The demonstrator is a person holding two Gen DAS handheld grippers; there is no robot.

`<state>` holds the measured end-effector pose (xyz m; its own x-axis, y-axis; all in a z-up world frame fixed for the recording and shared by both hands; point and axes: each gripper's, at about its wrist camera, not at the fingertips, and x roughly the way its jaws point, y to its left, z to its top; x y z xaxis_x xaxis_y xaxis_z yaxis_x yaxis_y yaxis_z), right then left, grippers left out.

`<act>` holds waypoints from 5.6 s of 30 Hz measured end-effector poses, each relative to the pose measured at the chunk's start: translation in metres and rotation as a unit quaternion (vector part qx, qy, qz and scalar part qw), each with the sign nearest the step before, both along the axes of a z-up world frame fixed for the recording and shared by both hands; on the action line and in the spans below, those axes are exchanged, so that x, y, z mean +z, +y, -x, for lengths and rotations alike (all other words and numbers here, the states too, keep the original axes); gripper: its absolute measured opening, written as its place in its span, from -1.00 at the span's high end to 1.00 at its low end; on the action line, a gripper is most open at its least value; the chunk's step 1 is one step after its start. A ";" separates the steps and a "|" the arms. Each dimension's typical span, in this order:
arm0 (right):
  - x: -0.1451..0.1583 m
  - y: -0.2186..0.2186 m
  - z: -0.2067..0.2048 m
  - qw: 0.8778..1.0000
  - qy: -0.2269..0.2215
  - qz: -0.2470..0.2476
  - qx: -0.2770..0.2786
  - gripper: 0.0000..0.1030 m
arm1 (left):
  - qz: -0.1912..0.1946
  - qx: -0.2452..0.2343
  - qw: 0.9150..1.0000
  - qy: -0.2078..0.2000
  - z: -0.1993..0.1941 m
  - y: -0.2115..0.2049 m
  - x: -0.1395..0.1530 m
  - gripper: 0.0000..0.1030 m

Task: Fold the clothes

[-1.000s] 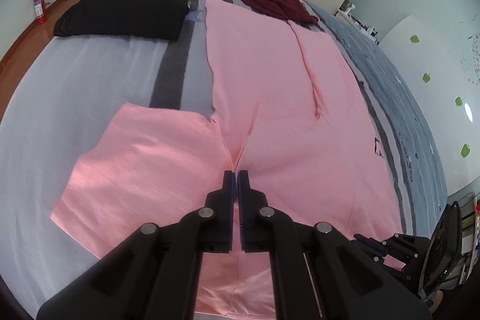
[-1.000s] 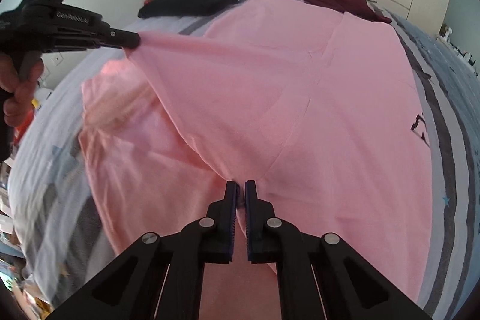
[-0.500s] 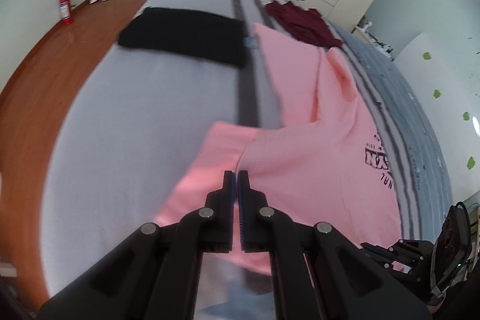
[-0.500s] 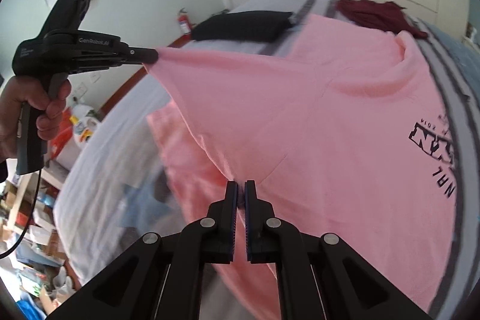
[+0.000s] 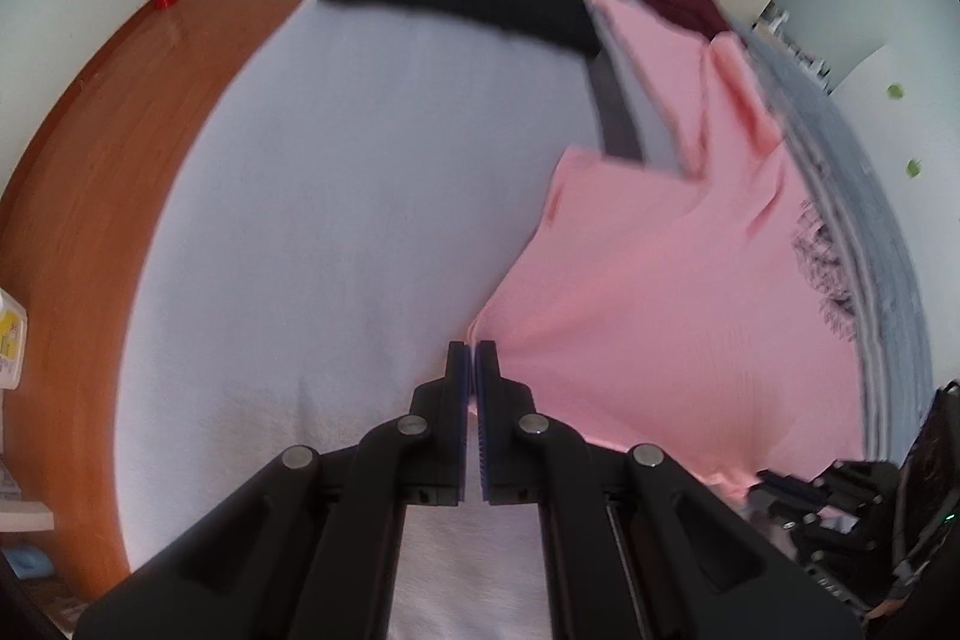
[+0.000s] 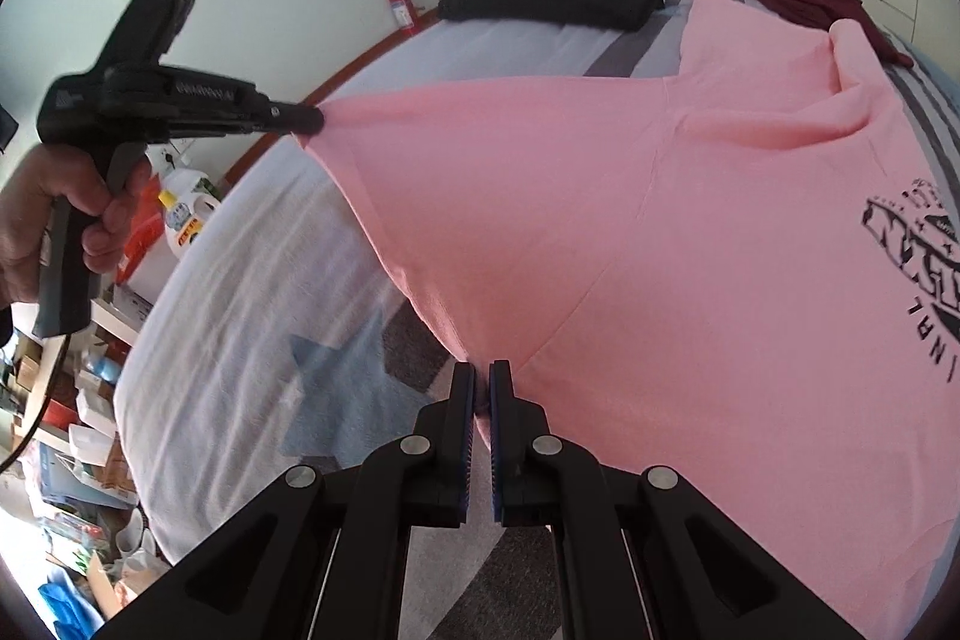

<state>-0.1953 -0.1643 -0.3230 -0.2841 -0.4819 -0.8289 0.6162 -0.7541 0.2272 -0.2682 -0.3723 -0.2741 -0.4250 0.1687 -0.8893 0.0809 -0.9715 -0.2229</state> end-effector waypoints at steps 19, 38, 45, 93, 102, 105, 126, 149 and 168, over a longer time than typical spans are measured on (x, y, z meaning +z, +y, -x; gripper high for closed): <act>0.015 0.025 0.009 1.000 -0.009 0.010 0.015 0.87 | 0.055 0.066 0.996 -0.014 -0.008 -0.013 -0.005 0.88; -0.019 0.100 0.078 0.992 -0.046 -0.020 -0.116 0.87 | -0.013 0.000 1.000 0.000 0.031 0.053 -0.035 0.95; -0.010 0.120 0.070 0.987 -0.060 -0.036 -0.147 0.87 | 0.022 -0.038 0.998 0.051 0.045 0.060 0.002 0.95; -0.024 0.219 0.394 0.980 0.008 -0.042 -0.195 0.84 | -0.044 -0.118 0.991 0.053 0.323 0.228 0.003 0.34; -0.025 0.248 0.394 0.968 0.000 -0.022 -0.250 0.83 | -0.041 -0.170 0.984 0.024 0.364 0.273 -0.023 0.20; -0.015 0.251 0.393 0.967 0.008 -0.012 -0.253 0.79 | -0.034 -0.174 0.984 0.014 0.369 0.276 -0.026 0.77; 0.017 0.362 0.364 0.942 -0.016 -0.020 -0.336 0.78 | -0.018 -0.398 0.914 0.081 0.211 0.464 0.014 0.67; 0.018 0.168 0.314 0.981 0.127 -0.148 0.008 0.14 | -0.165 -0.116 0.979 -0.005 0.239 0.255 -0.010 0.21; 0.027 0.265 0.445 0.974 0.007 0.030 -0.223 0.94 | -0.168 -0.133 0.976 0.047 0.292 0.254 0.026 0.21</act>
<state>-0.6405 0.1009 -0.2957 -0.4874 -0.3548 -0.7978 0.2340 -0.9334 0.2722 -0.5597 -0.1185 -0.2476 -0.4030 0.5597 -0.7241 -0.2001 -0.8259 -0.5271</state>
